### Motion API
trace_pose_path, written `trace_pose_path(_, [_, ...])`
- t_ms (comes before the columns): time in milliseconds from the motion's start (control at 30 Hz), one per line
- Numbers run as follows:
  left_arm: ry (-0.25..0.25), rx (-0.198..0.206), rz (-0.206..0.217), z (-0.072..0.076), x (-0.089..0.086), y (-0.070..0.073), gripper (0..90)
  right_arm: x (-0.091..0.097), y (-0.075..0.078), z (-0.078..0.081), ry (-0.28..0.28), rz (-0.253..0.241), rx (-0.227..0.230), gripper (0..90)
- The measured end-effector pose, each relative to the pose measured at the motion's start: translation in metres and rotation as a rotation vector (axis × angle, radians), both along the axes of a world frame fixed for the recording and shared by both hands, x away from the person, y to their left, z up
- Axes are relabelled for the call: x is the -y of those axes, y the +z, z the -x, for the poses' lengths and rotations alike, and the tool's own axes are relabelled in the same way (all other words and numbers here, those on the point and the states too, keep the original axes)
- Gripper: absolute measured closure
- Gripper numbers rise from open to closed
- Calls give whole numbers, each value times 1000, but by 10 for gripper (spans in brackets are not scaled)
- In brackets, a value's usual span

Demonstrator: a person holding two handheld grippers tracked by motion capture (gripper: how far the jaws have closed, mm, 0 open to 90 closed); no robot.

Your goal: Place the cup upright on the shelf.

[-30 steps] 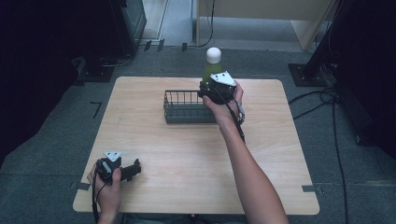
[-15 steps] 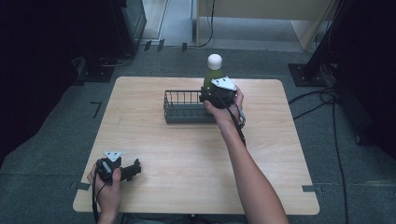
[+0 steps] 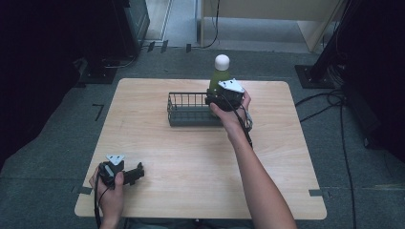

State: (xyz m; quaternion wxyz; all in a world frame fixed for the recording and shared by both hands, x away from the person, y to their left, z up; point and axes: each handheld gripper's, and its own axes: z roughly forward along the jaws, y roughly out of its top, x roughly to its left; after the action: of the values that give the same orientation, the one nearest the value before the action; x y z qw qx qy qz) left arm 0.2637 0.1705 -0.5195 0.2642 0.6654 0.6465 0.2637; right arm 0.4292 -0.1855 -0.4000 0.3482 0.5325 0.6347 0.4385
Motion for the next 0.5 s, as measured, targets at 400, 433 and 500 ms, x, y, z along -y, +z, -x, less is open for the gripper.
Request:
trace_pose_path(400, [0,0,0,0,0,0,0,6,0,5,1,-20,-32,40])
trace_pose_path(433, [0,-1,0,0,0,0,0,7,0,5,3,-20,-33,33])
trace_pose_path(500, [0,0,0,0,0,0,0,9,0,8,10,-21,-31,28])
